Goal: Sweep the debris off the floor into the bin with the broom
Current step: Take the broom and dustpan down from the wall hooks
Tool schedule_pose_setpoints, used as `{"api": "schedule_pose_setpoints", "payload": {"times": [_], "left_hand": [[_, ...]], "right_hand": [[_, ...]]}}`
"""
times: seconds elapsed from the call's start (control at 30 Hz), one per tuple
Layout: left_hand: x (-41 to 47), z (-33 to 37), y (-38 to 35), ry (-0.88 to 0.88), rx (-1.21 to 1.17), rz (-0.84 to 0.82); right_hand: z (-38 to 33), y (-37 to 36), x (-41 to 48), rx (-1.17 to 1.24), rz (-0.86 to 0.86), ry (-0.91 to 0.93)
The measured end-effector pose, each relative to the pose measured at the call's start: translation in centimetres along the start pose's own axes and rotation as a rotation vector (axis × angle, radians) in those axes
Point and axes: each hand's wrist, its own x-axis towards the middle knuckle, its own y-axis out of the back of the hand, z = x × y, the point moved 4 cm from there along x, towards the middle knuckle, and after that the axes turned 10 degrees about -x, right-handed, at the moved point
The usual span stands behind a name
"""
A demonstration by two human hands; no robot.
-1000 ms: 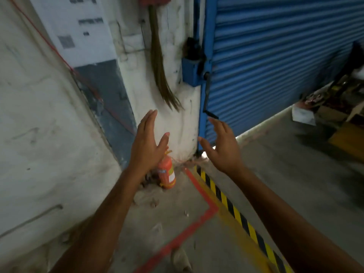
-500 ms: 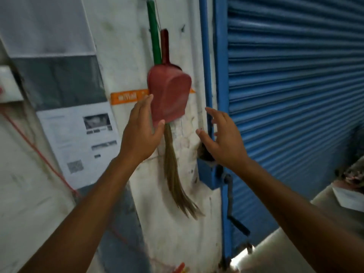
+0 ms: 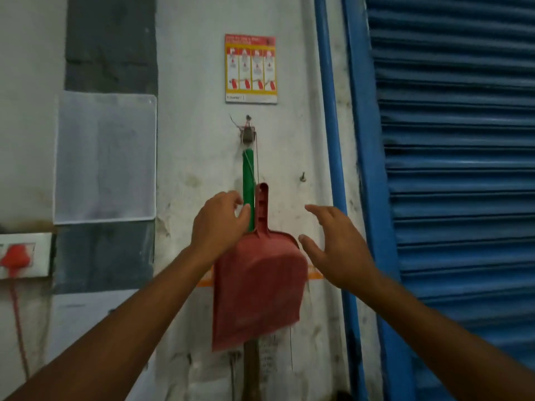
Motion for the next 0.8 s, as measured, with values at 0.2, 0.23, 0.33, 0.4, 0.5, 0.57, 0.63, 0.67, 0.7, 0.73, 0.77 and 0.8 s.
{"api": "schedule_pose_setpoints", "payload": {"times": [0.2, 0.23, 0.33, 0.4, 0.5, 0.57, 0.63, 0.67, 0.7, 0.73, 0.77, 0.8], "left_hand": [[2.6, 0.7, -4.9, 0.296, 0.205, 0.060], [3.0, 0.5, -5.7, 0.317, 0.233, 0.065], [4.2, 0.4, -7.3, 0.351, 0.275, 0.071], [4.8, 0.1, -7.9, 0.351, 0.306, 0.041], [5.2, -0.2, -8.5, 0.321, 0.353, -0.007], [5.4, -0.5, -8.5, 0.287, 0.332, -0.011], [5.8, -0.6, -8.1, 0.265, 0.269, 0.004], [6.2, -0.5, -7.5, 0.254, 0.240, 0.016], [6.8, -0.4, -6.8, 0.245, 0.226, 0.025], [7.4, -0.1, -5.8, 0.234, 0.222, 0.031], [8.1, 0.2, -4.8, 0.222, 0.228, 0.024], [8.9, 0.4, -3.6, 0.207, 0.238, 0.015]], "right_hand": [[3.8, -1.4, 6.4, 0.081, -0.001, 0.017], [4.1, -1.8, 7.1, 0.082, -0.007, 0.015], [4.7, -2.9, 8.7, 0.089, -0.040, 0.014], [4.7, -3.7, 9.7, 0.092, -0.056, 0.025], [4.2, -4.6, 10.9, 0.078, -0.079, 0.037], [3.7, -5.2, 11.6, 0.079, -0.081, 0.050], [3.1, -5.6, 12.5, 0.096, -0.086, 0.057], [2.8, -5.7, 13.1, 0.103, -0.083, 0.055], [2.7, -5.8, 13.7, 0.108, -0.078, 0.052], [2.5, -5.8, 14.4, 0.111, -0.077, 0.048], [2.4, -5.9, 15.1, 0.110, -0.071, 0.047], [2.2, -5.9, 15.7, 0.109, -0.065, 0.047]]}}
